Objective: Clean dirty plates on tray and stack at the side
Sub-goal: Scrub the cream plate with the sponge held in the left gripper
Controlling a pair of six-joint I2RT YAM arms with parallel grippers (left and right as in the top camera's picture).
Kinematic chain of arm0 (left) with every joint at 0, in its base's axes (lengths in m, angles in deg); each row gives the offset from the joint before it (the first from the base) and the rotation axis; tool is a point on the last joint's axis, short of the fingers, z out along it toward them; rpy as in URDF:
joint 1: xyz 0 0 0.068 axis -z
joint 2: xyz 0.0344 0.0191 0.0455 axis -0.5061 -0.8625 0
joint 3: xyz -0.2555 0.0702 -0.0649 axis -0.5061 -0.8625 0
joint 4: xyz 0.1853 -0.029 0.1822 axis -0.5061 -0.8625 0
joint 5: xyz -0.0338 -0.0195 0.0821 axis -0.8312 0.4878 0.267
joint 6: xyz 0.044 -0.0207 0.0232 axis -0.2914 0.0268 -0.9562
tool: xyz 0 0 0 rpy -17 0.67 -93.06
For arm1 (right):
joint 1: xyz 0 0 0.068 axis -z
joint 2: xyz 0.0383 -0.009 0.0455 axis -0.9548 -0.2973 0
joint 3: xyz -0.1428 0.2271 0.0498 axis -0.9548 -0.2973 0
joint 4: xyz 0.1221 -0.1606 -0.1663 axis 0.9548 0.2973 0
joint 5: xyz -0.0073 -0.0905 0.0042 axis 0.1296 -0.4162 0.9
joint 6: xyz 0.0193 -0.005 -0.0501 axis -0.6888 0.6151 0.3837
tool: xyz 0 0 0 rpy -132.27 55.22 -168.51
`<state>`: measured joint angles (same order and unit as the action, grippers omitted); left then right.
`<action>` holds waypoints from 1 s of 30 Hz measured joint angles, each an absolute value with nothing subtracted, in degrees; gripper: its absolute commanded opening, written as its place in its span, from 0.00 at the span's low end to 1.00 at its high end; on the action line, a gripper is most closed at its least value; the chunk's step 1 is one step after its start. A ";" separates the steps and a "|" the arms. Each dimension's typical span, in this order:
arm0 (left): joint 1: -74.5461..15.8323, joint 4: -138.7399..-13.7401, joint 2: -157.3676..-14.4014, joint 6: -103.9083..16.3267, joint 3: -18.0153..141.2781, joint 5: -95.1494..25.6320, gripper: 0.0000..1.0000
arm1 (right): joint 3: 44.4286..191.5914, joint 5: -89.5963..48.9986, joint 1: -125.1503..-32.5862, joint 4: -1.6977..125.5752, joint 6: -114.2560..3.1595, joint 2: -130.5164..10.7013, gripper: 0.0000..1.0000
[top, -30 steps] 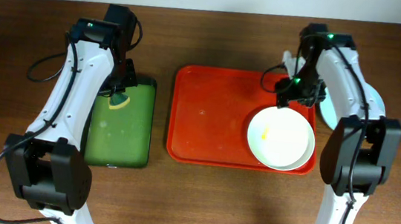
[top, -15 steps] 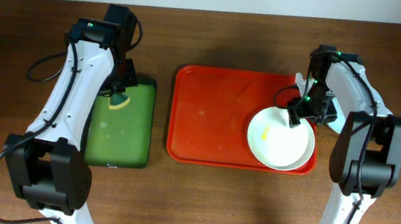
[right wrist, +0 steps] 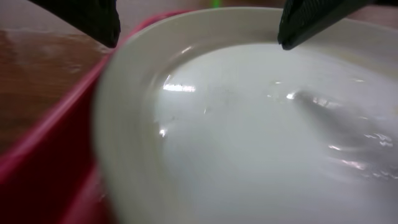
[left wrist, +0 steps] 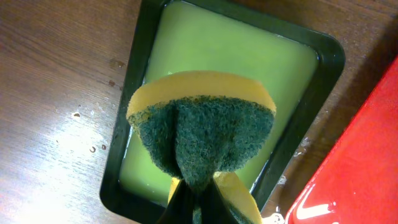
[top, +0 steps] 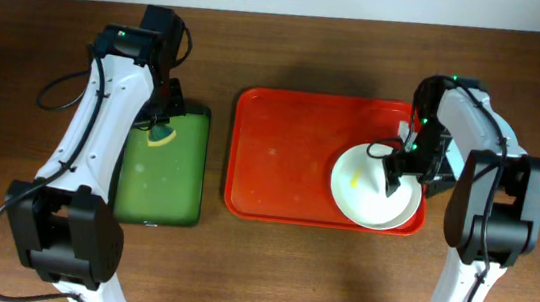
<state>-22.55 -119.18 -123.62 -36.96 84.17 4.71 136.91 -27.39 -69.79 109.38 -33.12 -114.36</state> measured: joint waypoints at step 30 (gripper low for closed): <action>-15.71 -98.37 -123.64 -49.09 73.91 -28.09 0.00 | 133.06 -14.19 -79.58 89.10 -49.60 -112.38 0.04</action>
